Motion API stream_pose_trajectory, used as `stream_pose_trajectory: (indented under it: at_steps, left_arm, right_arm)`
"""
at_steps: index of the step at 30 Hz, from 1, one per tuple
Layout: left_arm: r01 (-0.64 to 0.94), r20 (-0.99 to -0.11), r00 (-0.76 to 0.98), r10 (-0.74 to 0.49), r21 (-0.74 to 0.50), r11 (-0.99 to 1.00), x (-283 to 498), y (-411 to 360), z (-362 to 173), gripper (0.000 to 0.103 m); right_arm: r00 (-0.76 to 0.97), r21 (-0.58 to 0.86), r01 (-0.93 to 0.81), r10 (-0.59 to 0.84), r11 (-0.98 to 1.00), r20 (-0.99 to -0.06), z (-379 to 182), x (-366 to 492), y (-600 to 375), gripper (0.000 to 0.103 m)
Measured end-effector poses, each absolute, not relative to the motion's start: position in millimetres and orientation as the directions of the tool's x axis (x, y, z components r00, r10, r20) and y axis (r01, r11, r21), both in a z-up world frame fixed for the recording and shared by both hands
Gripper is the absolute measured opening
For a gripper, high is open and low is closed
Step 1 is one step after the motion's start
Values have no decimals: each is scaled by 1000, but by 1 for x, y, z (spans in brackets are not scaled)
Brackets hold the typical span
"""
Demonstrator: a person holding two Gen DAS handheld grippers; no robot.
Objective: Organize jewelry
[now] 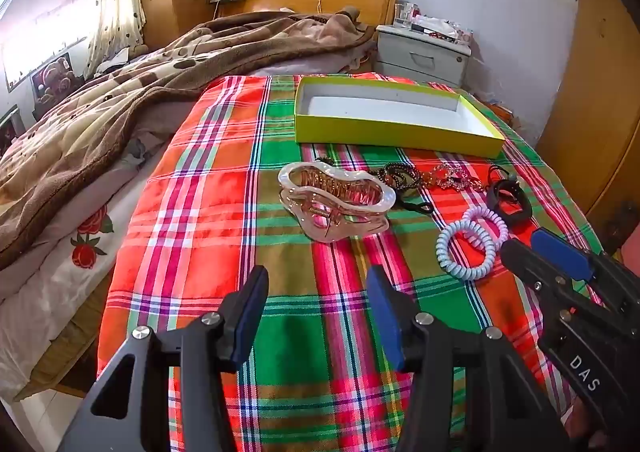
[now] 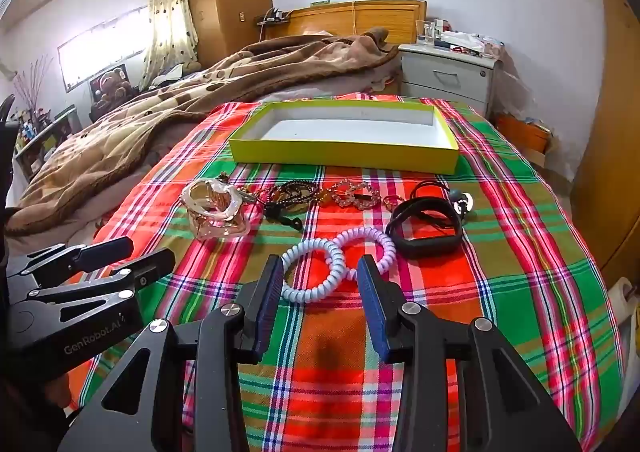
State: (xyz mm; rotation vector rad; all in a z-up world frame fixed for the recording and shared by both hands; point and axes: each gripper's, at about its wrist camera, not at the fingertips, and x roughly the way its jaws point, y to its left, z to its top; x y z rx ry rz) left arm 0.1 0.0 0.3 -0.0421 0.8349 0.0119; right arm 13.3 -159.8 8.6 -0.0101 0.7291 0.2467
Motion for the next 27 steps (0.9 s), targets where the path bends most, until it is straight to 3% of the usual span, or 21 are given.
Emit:
stream_pose_trajectory:
  at_steps: [27]
  left_arm:
    - [-51,-748,664,15,-25,998,2,3,2,53]
  right_arm:
    - [735,75,-196,197,978,-649,9,18,-169,39]
